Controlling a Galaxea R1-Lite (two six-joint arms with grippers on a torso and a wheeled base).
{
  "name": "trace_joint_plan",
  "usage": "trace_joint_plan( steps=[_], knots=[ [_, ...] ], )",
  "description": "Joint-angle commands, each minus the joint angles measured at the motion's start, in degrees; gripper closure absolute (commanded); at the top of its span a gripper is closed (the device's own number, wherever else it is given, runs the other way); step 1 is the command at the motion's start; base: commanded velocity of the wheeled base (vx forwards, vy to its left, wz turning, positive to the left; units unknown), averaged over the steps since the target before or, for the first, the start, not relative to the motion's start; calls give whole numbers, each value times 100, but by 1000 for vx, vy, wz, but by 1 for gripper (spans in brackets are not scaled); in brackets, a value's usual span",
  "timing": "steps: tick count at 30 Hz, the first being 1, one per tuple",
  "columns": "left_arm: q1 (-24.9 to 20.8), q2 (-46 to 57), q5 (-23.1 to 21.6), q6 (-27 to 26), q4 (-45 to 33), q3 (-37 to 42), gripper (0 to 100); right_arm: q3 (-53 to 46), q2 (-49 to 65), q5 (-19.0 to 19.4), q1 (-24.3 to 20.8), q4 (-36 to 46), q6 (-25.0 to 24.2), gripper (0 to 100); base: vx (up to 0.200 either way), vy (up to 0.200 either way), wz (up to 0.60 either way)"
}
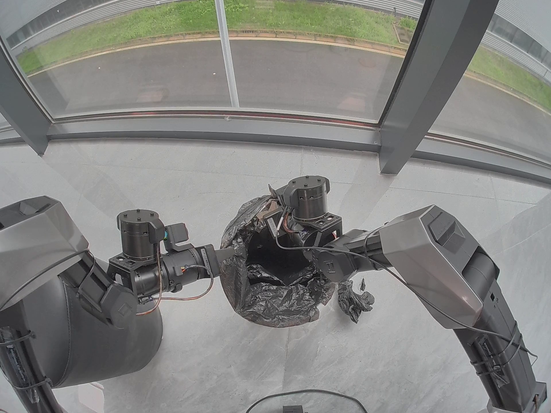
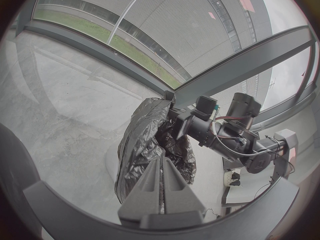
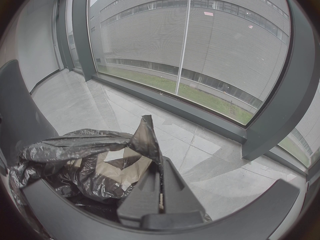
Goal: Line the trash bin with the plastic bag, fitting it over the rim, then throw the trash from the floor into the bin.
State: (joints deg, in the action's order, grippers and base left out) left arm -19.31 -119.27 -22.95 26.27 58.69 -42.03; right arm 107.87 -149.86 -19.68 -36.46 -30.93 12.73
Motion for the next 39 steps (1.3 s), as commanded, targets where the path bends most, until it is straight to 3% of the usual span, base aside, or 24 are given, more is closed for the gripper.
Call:
trace_joint_plan(
  steps=[1,7,22,23,27,29,32,33,34,35,36,39],
  knots=[
    [-3,-500,72,1,-24,-341,100,6,9,-1,-10,-1,-16,100,0,0,0],
    [-11,-175,274,62,-68,-156,100,6,36,-98,-1,-1,-16,100,0,0,0],
    [-11,238,274,133,-77,231,100,6,62,-98,-28,-1,-69,100,0,0,0],
    [-11,238,274,133,-77,222,0,6,62,-98,-19,-1,-77,100,0,0,0],
    [-3,168,292,80,-77,178,0,6,62,-98,-19,8,-95,100,0,0,0],
    [-3,71,353,-193,-68,222,0,6,62,-98,-19,8,-95,100,0,0,0],
    [-20,-8,986,-1115,-24,283,0,6,53,-98,-19,8,-95,100,0,0,0],
    [-38,-61,1329,-1309,-24,248,0,6,53,-98,-19,8,-95,100,0,0,0],
    [-38,-61,1329,-1309,-24,248,0,6,53,-98,-19,8,-95,100,0,0,0],
    [-55,-149,1830,-1608,11,152,0,6,53,-98,-19,-1,-113,100,0,0,0],
    [-38,-166,2023,-1775,29,125,0,6,53,-98,-19,-1,-113,100,0,0,0],
    [59,-166,2216,-2144,55,152,0,6,62,-98,-19,-10,-121,100,0,0,0]
  ],
)
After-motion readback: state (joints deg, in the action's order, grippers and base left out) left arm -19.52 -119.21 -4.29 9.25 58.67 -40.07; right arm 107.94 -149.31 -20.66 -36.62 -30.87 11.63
